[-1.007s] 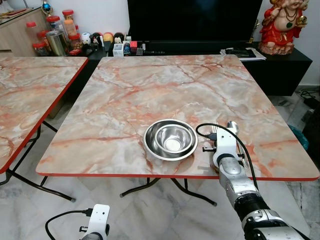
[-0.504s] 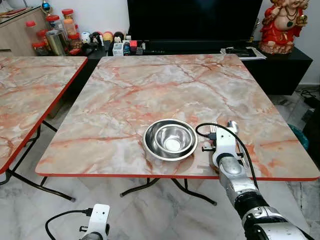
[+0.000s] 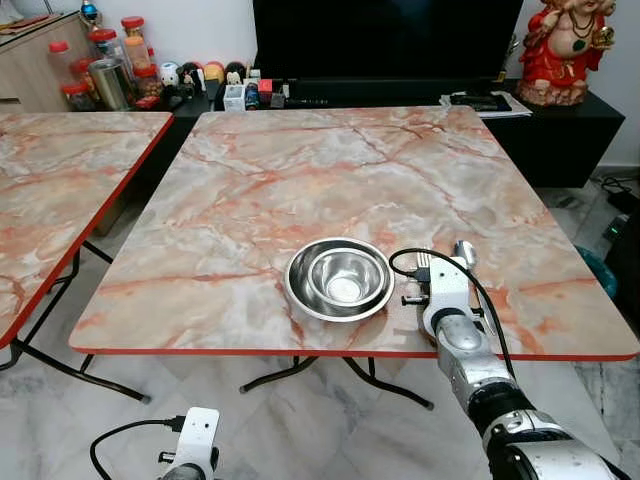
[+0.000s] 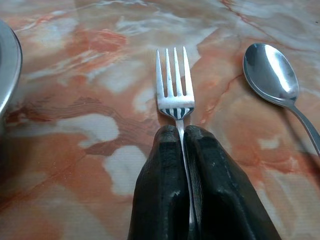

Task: Setting the table

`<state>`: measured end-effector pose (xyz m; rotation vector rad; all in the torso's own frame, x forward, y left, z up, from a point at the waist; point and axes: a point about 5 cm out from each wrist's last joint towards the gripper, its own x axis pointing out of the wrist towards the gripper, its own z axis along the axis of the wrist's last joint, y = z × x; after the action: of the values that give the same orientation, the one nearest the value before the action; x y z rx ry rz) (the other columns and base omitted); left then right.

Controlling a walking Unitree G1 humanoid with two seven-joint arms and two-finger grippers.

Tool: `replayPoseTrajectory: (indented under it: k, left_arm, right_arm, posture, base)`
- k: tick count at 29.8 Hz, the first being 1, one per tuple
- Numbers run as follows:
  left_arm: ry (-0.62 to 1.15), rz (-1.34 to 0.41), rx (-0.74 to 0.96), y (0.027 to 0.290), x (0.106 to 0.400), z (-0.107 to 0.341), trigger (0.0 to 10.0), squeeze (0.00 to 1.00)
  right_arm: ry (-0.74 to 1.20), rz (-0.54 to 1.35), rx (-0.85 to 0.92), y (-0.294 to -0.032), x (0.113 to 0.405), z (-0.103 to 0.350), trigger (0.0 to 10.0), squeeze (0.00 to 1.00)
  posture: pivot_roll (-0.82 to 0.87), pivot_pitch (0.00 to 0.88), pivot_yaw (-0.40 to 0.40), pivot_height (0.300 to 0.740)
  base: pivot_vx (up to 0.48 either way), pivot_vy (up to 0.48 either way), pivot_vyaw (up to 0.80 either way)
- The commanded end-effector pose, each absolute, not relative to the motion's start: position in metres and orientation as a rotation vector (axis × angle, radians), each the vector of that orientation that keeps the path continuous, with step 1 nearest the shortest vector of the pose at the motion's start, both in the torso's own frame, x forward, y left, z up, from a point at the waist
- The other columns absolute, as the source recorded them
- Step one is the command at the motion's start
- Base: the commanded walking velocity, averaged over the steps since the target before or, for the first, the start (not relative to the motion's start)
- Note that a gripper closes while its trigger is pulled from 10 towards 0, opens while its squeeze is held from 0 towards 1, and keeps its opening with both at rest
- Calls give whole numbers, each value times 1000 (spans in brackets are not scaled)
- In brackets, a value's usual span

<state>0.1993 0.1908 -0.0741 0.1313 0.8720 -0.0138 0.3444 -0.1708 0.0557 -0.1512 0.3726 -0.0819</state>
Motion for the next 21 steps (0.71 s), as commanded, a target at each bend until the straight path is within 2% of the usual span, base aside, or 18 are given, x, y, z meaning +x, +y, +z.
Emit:
replayPoseTrajectory:
  k: [1,12,13,15,16,21]
  left_arm:
    - [883,-5,148,195,200,-73,10000,0]
    - [881,-3,146,195,201,-73,10000,0]
    - [881,-3,146,195,201,-73,10000,0]
    - [881,-4,146,194,201,-73,10000,0]
    - [882,-4,146,194,201,-73,10000,0]
    - [884,-4,145,194,200,-74,10000,0]
  right_arm:
    - [370,-71,-151,-168,347,58,10000,0]
    - [378,-64,-154,-167,346,56,10000,0]
    - [378,-62,-151,-167,346,56,10000,376]
    - [377,-61,-149,-166,347,56,10000,376]
    - [377,-63,-149,-167,347,56,10000,906]
    - [376,-65,-149,-167,346,56,10000,902]
  posture:
    - [-4,0,17,736]
    - [-1,0,13,736]
    - [-1,0,13,736]
    - [-3,0,13,736]
    - [-3,0,13,736]
    - [-3,0,13,736]
  base:
    - [0,0,0]
    - [0,0,0]
    - [0,0,0]
    - [0,0,0]
    - [0,0,0]
    - [0,0,0]
